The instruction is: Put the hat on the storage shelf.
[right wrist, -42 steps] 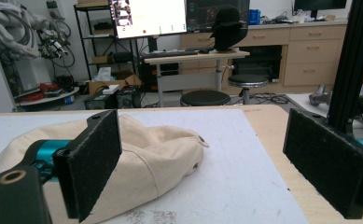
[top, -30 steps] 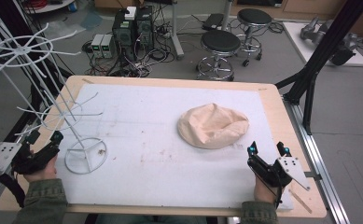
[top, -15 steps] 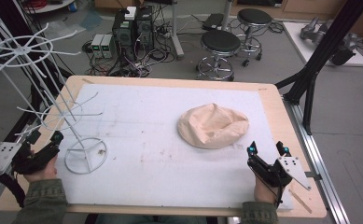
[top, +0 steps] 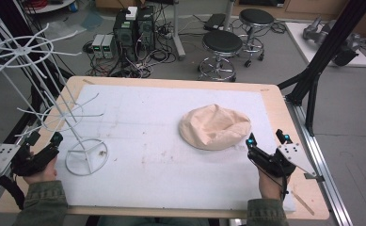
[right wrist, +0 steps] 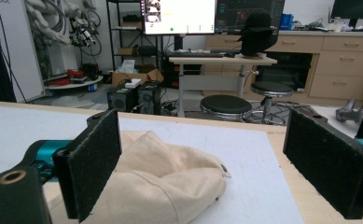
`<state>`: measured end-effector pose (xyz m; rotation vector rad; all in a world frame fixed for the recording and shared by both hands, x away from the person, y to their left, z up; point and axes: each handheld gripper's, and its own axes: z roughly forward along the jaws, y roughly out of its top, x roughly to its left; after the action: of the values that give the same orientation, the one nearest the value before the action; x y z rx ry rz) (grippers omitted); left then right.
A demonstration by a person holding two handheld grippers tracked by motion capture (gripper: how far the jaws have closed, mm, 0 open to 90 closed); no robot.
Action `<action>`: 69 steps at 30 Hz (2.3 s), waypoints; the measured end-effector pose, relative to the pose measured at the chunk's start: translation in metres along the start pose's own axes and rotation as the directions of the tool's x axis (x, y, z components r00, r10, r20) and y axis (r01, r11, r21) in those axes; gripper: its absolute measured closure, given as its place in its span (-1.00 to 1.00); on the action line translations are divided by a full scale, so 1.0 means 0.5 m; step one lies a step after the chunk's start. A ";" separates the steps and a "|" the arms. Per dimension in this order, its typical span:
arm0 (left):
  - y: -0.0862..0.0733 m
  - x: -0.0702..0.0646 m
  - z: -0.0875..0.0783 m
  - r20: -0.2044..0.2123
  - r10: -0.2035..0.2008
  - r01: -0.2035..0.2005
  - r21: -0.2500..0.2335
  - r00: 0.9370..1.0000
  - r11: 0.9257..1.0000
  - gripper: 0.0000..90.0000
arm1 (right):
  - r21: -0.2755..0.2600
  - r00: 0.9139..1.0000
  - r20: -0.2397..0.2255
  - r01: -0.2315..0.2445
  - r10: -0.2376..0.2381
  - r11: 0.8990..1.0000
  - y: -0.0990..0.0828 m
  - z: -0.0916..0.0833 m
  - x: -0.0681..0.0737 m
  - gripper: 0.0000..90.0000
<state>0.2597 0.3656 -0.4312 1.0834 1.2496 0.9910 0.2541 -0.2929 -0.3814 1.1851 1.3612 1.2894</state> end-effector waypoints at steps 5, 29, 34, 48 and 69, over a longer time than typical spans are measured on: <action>-0.001 -0.001 0.000 0.001 0.001 -0.001 0.002 1.000 1.000 -0.57 | 0.014 1.000 -0.011 -0.012 0.012 1.000 0.022 0.019 -0.009 -0.76; -0.003 -0.007 0.005 0.019 0.005 -0.005 0.006 1.000 1.000 -0.57 | 0.077 0.998 -0.055 0.006 -0.002 0.997 0.109 0.147 -0.008 -0.76; -0.004 -0.007 0.005 0.019 0.003 -0.003 0.008 1.000 1.000 -0.57 | 0.087 0.998 -0.067 0.022 -0.017 0.996 0.109 0.173 0.000 -0.76; -0.004 -0.006 0.006 0.022 0.008 -0.008 0.011 1.000 1.000 -0.57 | 0.181 0.993 -0.118 0.037 -0.015 0.983 0.130 0.265 0.012 -0.76; -0.005 -0.005 0.009 0.024 0.006 -0.006 0.014 1.000 1.000 -0.57 | 0.358 0.954 -0.289 0.180 -0.075 0.916 0.112 0.412 0.065 -0.76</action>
<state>0.2641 0.3625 -0.4333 1.1071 1.2363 0.9732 0.4564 -0.2307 -0.3378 1.1775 1.9268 1.1521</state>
